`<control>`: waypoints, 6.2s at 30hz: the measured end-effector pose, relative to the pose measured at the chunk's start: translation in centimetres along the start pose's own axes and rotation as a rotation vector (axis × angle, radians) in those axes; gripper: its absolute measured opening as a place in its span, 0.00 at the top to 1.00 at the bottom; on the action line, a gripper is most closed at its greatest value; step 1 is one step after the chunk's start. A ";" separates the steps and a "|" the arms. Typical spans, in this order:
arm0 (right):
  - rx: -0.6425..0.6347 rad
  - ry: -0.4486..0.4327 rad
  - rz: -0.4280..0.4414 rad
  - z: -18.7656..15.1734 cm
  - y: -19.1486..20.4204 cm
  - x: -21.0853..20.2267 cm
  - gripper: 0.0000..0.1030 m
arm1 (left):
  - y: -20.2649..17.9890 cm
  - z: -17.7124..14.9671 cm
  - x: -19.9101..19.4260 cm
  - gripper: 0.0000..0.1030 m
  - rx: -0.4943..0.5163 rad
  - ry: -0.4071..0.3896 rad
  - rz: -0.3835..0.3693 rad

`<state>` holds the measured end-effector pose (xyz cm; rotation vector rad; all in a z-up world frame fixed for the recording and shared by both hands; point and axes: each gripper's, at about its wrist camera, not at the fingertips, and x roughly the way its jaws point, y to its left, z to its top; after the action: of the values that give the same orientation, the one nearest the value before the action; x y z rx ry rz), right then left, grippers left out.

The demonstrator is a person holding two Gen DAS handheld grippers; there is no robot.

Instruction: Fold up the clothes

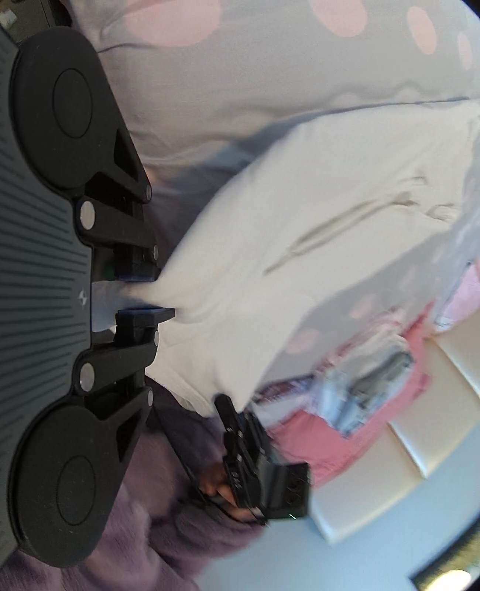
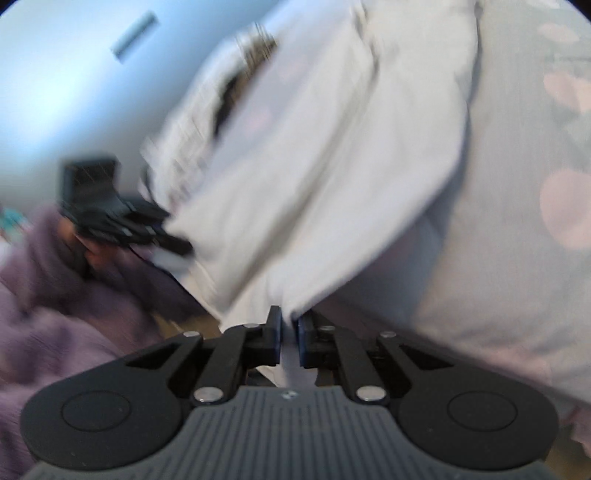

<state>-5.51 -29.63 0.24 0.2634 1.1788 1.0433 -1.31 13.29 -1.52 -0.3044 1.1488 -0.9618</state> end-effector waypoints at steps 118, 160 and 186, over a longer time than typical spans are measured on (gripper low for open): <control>-0.056 -0.346 -0.803 11.3 -1.6 8.6 0.34 | 0.9 9.8 7.9 0.51 0.124 -0.392 0.694; 0.155 -0.292 -0.696 6.7 -5.0 5.7 0.72 | 6.6 4.1 3.9 0.75 -0.129 -0.353 0.553; -1.068 0.075 -1.089 0.4 2.0 16.3 0.37 | -2.3 -2.3 16.4 0.49 1.096 0.016 1.018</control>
<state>-6.22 -15.72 -8.50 -1.1452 0.5141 0.5497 -3.09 -0.18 -11.32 1.0796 0.5017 -0.5267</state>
